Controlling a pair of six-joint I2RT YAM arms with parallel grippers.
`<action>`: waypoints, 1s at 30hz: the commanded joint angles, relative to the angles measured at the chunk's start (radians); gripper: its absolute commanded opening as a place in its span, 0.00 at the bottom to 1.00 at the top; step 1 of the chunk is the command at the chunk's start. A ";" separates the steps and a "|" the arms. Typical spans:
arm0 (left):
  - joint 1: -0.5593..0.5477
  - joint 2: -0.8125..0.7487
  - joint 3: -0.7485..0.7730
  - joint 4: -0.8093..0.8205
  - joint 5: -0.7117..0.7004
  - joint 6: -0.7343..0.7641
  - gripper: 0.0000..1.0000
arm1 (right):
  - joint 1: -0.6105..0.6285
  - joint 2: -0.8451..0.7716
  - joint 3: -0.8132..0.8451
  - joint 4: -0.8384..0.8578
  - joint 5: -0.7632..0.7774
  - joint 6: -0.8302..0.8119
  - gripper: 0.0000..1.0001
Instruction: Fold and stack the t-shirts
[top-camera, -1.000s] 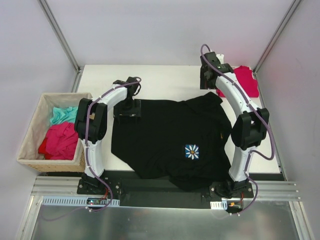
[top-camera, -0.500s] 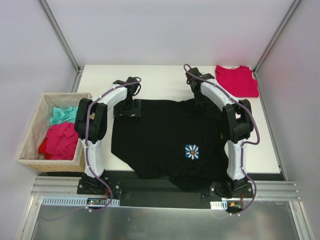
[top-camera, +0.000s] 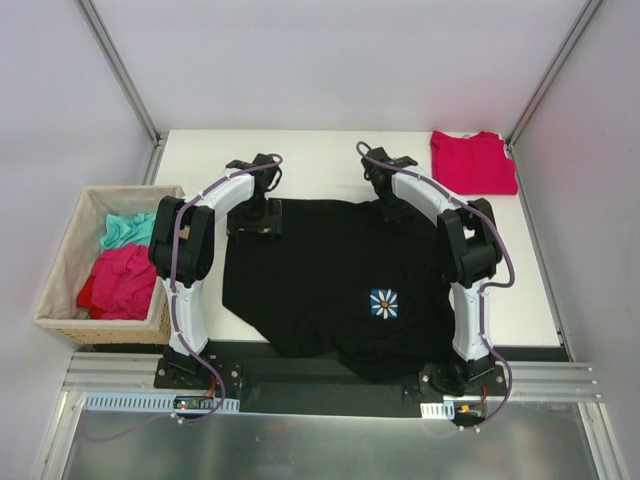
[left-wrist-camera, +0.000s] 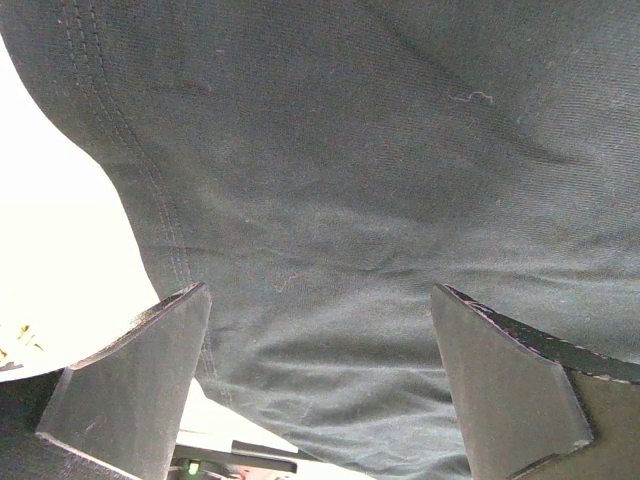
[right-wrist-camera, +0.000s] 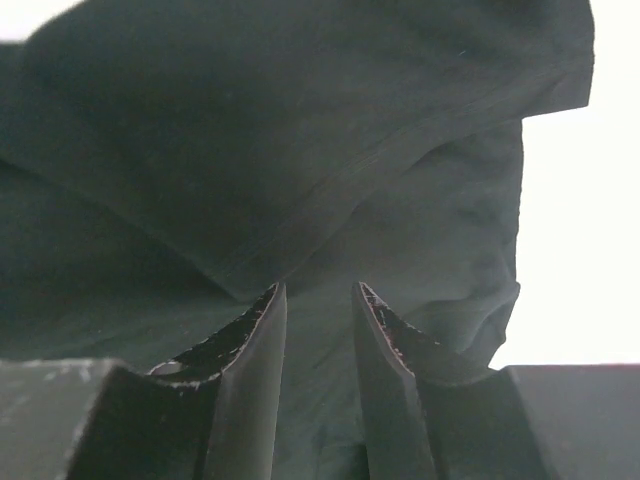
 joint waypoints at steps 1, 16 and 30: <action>-0.011 -0.034 0.022 -0.030 -0.012 0.001 0.93 | 0.033 -0.009 -0.009 -0.005 -0.007 0.018 0.36; -0.011 -0.041 0.019 -0.031 -0.017 0.001 0.93 | 0.103 0.012 -0.028 0.002 0.014 0.025 0.36; -0.011 -0.030 0.019 -0.031 -0.018 0.002 0.93 | 0.042 0.055 0.020 0.005 0.002 0.008 0.36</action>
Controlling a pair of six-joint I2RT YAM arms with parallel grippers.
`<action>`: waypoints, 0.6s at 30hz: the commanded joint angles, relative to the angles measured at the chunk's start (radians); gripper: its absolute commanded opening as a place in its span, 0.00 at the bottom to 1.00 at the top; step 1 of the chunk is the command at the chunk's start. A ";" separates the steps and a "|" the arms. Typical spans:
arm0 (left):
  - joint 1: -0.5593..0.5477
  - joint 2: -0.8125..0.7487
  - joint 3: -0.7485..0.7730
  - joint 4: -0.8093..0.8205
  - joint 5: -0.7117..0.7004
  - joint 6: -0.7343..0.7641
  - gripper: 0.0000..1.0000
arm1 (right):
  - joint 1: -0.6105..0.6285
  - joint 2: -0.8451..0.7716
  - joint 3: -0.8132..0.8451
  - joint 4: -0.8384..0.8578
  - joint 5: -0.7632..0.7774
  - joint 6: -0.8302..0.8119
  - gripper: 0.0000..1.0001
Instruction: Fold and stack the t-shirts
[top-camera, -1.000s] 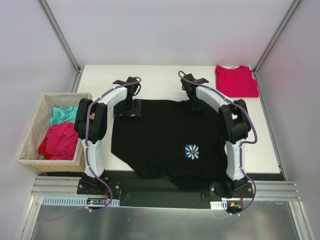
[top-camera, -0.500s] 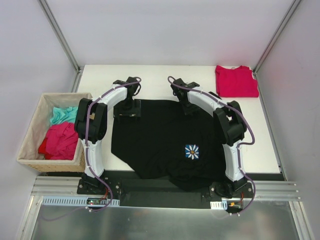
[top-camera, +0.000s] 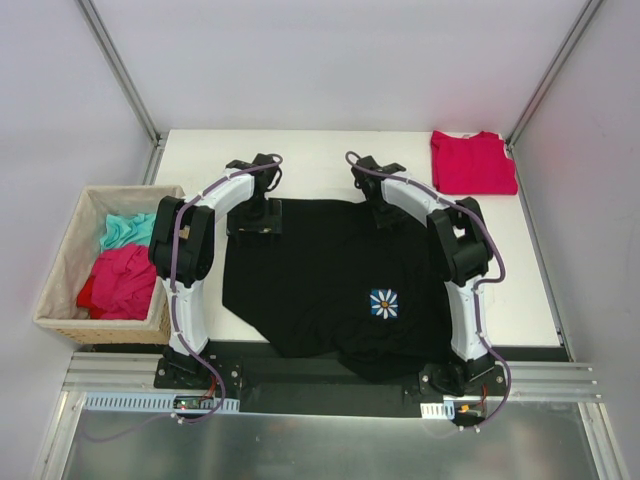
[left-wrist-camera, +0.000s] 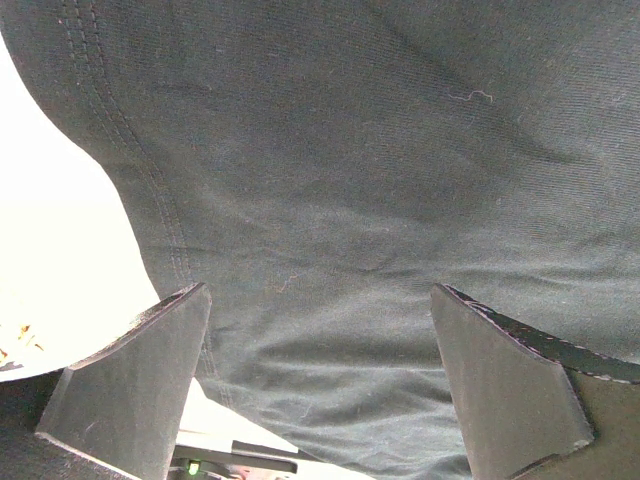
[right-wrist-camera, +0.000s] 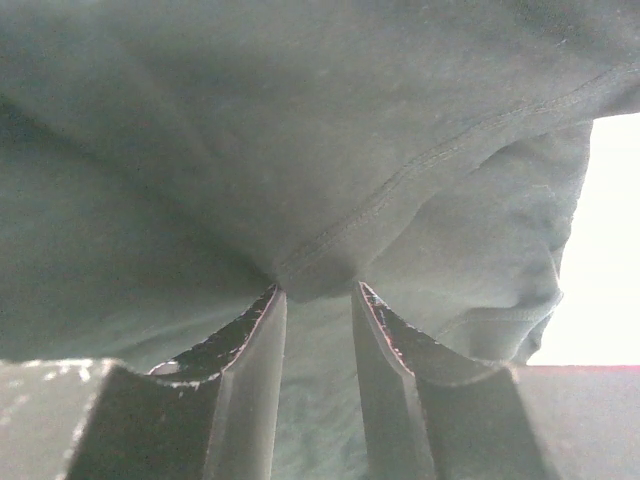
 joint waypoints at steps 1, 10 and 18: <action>-0.011 -0.029 0.019 -0.030 -0.019 0.002 0.93 | -0.012 0.014 0.044 -0.011 0.004 -0.001 0.36; -0.011 -0.025 0.021 -0.030 -0.019 0.003 0.93 | -0.014 0.042 0.121 -0.033 0.006 -0.014 0.36; -0.011 -0.028 0.019 -0.030 -0.019 0.003 0.93 | -0.016 0.065 0.165 -0.046 0.010 -0.018 0.29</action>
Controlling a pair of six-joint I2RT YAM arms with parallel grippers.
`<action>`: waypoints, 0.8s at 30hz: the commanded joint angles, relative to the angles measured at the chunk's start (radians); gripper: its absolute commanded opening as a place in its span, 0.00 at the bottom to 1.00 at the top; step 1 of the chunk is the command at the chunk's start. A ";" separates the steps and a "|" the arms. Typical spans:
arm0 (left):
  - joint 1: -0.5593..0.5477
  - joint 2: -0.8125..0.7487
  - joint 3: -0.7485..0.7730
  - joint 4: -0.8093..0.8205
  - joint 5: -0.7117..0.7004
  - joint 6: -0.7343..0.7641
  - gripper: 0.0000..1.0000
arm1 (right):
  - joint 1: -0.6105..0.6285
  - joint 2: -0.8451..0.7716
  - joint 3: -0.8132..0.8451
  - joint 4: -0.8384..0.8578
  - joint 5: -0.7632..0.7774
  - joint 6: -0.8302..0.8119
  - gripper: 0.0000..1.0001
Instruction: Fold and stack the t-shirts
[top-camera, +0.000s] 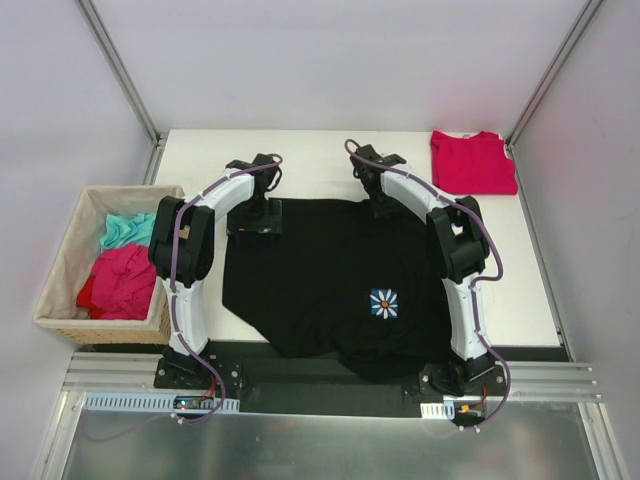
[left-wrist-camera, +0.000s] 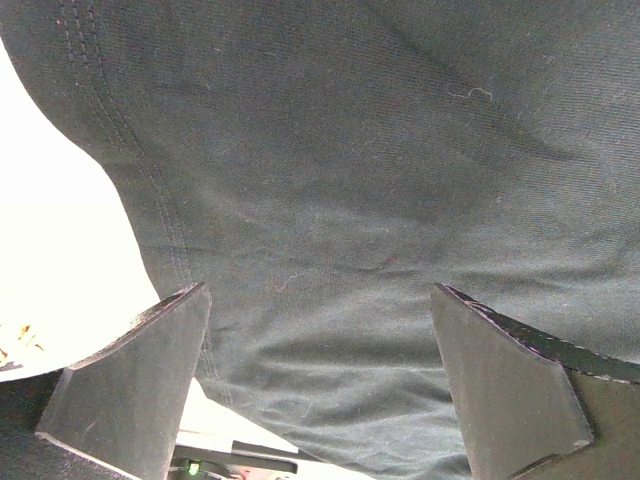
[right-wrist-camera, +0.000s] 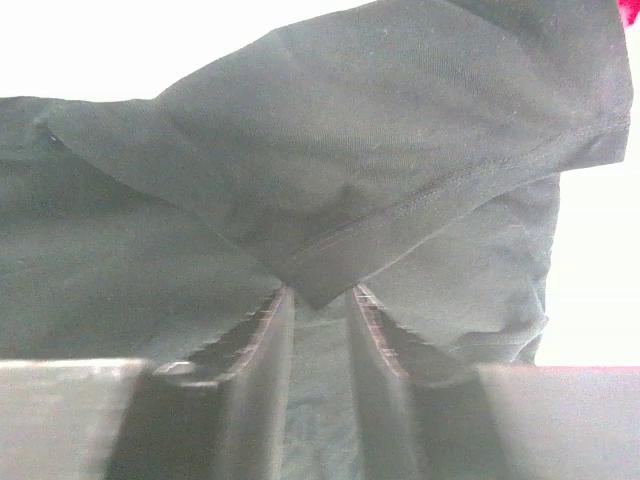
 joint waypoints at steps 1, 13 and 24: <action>-0.011 -0.028 0.019 -0.031 -0.019 0.003 0.93 | 0.002 0.025 0.041 -0.043 0.009 -0.007 0.28; -0.011 -0.027 0.019 -0.031 -0.019 0.004 0.93 | 0.000 0.044 0.062 -0.043 0.013 -0.010 0.00; -0.011 -0.025 0.019 -0.031 -0.019 0.006 0.93 | -0.007 0.093 0.286 -0.098 0.033 -0.076 0.01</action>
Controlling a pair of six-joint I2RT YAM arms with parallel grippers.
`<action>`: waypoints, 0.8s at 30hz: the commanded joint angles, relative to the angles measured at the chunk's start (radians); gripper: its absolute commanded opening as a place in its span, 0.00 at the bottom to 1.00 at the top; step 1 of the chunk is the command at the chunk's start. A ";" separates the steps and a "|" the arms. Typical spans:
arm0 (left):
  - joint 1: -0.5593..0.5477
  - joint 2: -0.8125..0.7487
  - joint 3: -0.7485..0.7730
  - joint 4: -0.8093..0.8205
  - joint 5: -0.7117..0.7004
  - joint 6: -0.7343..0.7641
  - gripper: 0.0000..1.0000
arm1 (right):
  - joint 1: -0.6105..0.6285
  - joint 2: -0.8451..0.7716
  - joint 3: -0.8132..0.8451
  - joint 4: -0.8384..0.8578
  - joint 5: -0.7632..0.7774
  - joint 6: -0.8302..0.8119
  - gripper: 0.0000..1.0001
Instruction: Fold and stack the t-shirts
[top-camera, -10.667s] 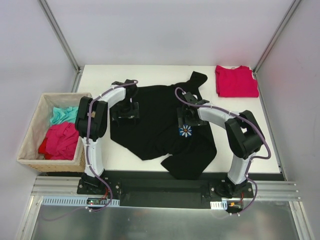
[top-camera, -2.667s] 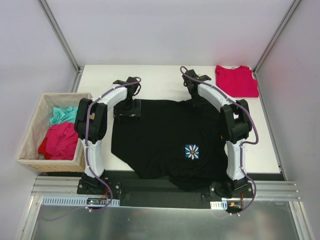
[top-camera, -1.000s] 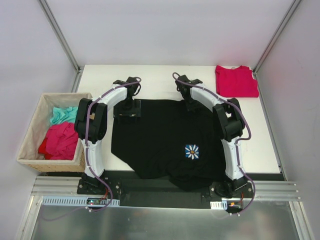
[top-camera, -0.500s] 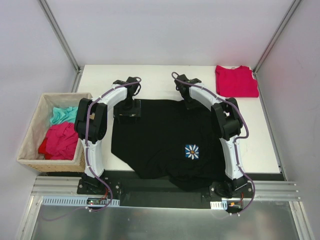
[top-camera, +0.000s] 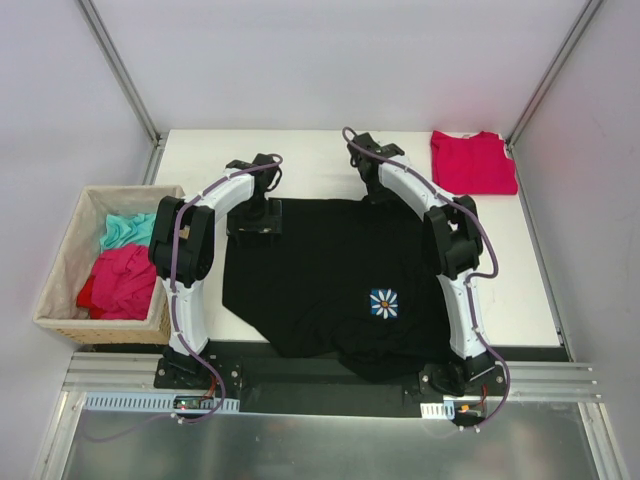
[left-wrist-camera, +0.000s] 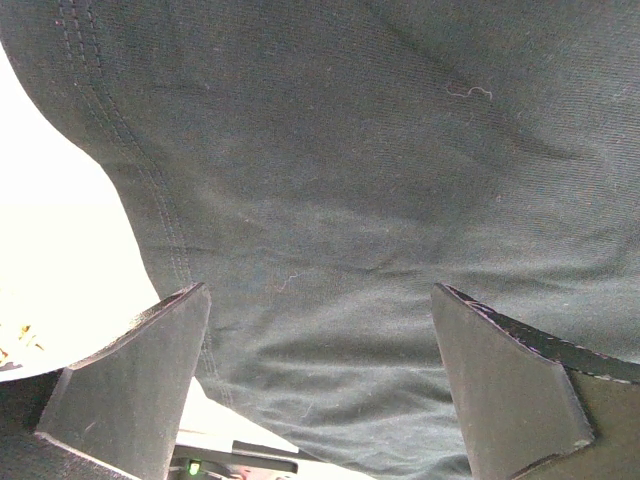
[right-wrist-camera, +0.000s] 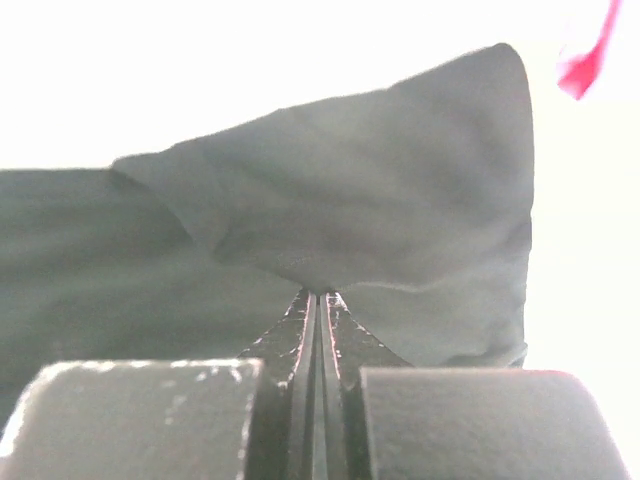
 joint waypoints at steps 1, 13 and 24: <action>-0.011 -0.025 0.019 -0.031 -0.019 0.005 0.93 | -0.008 0.047 0.194 -0.061 0.025 -0.051 0.01; -0.011 -0.030 0.016 -0.033 -0.009 0.008 0.93 | -0.071 0.217 0.441 -0.005 -0.044 -0.076 0.01; -0.011 -0.034 0.018 -0.030 -0.001 0.009 0.93 | -0.109 0.203 0.422 0.253 -0.075 -0.115 0.01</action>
